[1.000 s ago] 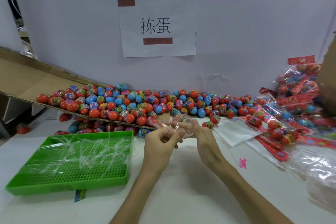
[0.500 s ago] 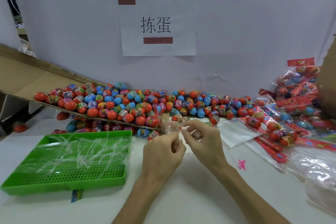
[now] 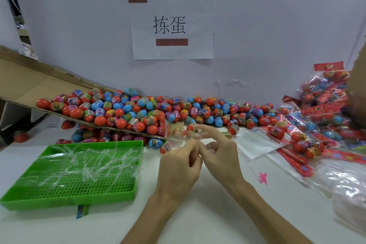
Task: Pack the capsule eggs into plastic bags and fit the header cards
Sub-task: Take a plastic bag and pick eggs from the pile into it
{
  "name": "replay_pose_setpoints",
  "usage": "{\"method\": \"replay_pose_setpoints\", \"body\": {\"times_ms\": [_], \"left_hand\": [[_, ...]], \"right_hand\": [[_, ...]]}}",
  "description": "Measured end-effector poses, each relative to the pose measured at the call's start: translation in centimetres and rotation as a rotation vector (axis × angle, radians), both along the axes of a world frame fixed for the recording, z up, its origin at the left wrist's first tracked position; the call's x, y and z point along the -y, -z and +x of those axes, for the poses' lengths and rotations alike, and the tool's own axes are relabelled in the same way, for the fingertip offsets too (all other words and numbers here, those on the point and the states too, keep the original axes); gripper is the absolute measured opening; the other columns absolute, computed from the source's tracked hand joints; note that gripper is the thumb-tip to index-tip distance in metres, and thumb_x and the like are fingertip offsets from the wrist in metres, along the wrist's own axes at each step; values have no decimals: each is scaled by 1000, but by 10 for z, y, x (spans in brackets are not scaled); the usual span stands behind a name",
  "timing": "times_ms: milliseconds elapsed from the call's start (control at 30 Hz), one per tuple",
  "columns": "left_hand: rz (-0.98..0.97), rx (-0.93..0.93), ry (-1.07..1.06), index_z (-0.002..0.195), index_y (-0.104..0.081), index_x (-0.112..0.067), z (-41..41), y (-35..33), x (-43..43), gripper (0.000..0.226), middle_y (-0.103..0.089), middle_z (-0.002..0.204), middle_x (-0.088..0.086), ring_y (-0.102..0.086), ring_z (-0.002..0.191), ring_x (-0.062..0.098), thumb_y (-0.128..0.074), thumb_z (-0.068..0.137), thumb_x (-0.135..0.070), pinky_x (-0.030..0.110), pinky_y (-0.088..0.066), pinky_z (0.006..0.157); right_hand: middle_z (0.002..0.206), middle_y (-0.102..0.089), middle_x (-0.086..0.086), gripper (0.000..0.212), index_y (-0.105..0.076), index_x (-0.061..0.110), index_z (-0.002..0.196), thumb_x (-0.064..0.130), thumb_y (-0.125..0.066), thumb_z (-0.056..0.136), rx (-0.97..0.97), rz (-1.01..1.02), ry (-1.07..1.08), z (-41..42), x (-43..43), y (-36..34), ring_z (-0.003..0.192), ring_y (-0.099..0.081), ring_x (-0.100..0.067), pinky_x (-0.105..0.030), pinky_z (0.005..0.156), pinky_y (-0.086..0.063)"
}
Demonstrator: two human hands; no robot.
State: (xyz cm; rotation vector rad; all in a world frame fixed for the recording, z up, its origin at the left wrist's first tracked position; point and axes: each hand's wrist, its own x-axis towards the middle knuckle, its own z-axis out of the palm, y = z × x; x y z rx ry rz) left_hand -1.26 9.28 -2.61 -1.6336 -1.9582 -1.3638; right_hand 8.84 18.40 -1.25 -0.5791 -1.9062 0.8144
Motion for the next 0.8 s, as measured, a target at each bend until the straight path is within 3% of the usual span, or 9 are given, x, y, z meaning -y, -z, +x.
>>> {"method": "replay_pose_setpoints", "body": {"times_ms": [100, 267, 367, 467, 533, 600, 667, 733, 800], "left_hand": [[14, 22, -23, 76, -39, -29, -1, 0, 1, 28, -40, 56, -11, -41, 51, 14, -64, 82, -17, 33, -39, 43], [36, 73, 55, 79, -45, -31, 1, -1, 0, 26, -48, 57, -11, -50, 54, 11, -65, 93, -42, 19, -37, 49], [65, 315, 166, 68, -49, -25, 4, -3, -1, 46, -47, 55, -7, -46, 52, 10, -55, 96, -61, 17, -33, 53], [73, 652, 186, 51, -42, -9, 1, -10, -1, 72, -39, 48, 11, -38, 46, 15, -54, 90, -69, 25, -39, 57], [-44, 918, 187, 46, -47, -10, -5, -16, -1, 78, -46, 50, 16, -48, 46, 18, -57, 85, -76, 28, -43, 55], [-193, 1235, 285, 64, -67, -12, -7, -20, -1, 69, -66, 69, 15, -67, 62, 22, -57, 82, -78, 31, -49, 56], [-261, 1428, 425, 104, -76, -10, -7, -22, -2, 71, -76, 101, 13, -75, 92, 28, -54, 88, -75, 39, -59, 72], [-186, 1488, 530, 128, -70, -10, -7, -22, -4, 71, -73, 117, 12, -70, 107, 27, -58, 92, -69, 42, -58, 88], [-44, 1515, 541, 132, -68, -10, -8, -22, -5, 53, -70, 121, 16, -68, 107, 27, -57, 101, -52, 36, -59, 86]], "right_hand": [[125, -69, 12, 46, -65, 32, 131, 3, -67, 95, 42, -83, 33, 1, 0, -4, 68, -72, -2, -20, 61, -60], [125, -68, 10, 47, -68, 23, 131, -6, -61, 95, 26, -65, 105, 2, -3, -6, 85, -75, -8, -19, 73, -61], [123, -71, 0, 39, -71, 17, 126, -6, -59, 97, -59, -166, 116, 1, -6, -5, 86, -72, 3, -12, 69, -57], [122, -71, -4, 40, -72, 19, 121, -9, -54, 98, -226, -390, 69, 3, -12, -11, 90, -76, -19, -23, 69, -62], [117, -75, -1, 46, -74, 23, 116, -13, -51, 97, -351, -563, -2, 7, -17, -16, 89, -76, -28, -27, 70, -62], [112, -77, 4, 50, -75, 20, 118, -17, -52, 94, -417, -690, -142, 10, -20, -17, 94, -76, -30, -30, 75, -63], [112, -77, 1, 48, -77, 20, 115, -16, -56, 91, -388, -750, -267, 10, -18, -16, 100, -74, -31, -31, 77, -62], [113, -76, -7, 43, -78, 21, 111, -13, -60, 91, -293, -749, -342, 5, -12, -13, 98, -75, -33, -33, 77, -62], [115, -75, -9, 42, -78, 22, 113, -11, -61, 93, -198, -706, -370, 0, -6, -9, 93, -75, -34, -37, 75, -63]]}}
